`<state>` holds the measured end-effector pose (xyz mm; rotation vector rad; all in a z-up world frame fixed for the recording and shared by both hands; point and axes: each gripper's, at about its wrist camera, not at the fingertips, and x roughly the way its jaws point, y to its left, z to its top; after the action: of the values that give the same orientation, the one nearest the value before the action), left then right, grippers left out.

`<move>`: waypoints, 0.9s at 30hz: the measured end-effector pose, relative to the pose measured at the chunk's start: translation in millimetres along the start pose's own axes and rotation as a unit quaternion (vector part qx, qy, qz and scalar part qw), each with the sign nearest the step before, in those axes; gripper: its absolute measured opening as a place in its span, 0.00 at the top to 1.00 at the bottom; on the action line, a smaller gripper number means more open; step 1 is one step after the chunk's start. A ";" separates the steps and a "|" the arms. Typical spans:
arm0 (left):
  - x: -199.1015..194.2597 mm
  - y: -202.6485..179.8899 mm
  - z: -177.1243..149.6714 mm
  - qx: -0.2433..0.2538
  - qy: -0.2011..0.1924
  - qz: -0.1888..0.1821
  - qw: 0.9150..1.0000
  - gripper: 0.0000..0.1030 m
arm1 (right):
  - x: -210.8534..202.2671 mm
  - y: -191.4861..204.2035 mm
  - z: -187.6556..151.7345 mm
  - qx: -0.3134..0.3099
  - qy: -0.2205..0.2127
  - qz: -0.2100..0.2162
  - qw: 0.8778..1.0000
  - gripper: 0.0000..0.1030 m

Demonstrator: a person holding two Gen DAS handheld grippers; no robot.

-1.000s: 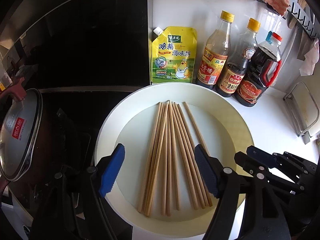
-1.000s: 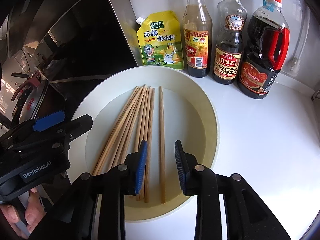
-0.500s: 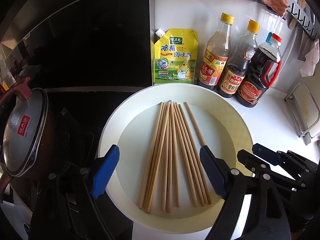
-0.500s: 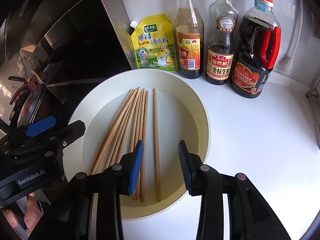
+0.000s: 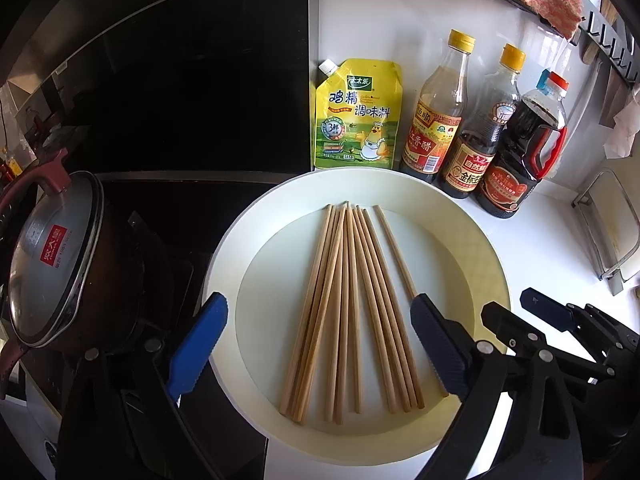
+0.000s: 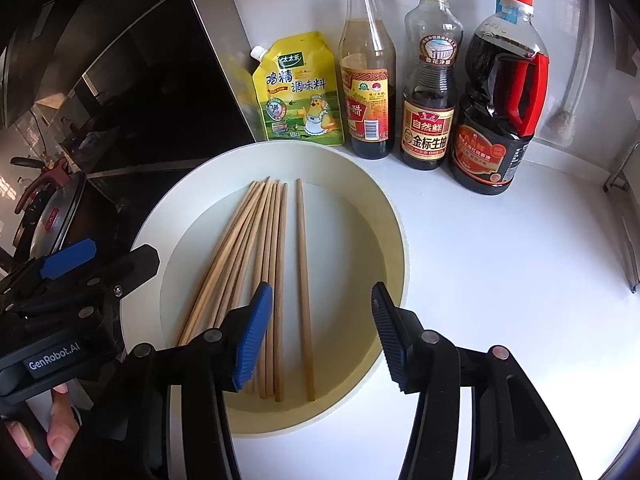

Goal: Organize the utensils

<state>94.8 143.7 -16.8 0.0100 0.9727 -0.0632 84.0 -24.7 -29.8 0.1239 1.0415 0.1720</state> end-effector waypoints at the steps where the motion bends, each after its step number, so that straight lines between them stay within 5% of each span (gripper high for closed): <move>1: 0.0 -0.4 0.4 0.000 0.000 0.001 1.000 0.11 | -0.4 -0.1 0.1 0.000 -0.001 -0.001 1.000 0.47; 8: 1.4 6.3 0.5 -0.026 0.010 0.000 1.000 0.08 | -0.2 -1.9 0.6 0.006 0.001 -0.009 1.000 0.39; 27: -5.0 2.8 -0.1 -0.008 -0.003 0.034 0.999 0.08 | 1.1 0.7 -0.1 0.007 0.002 -0.014 1.000 0.38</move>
<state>92.1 146.7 -12.7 0.0270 0.9658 0.0069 84.4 -23.8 -30.6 0.1216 1.0484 0.1404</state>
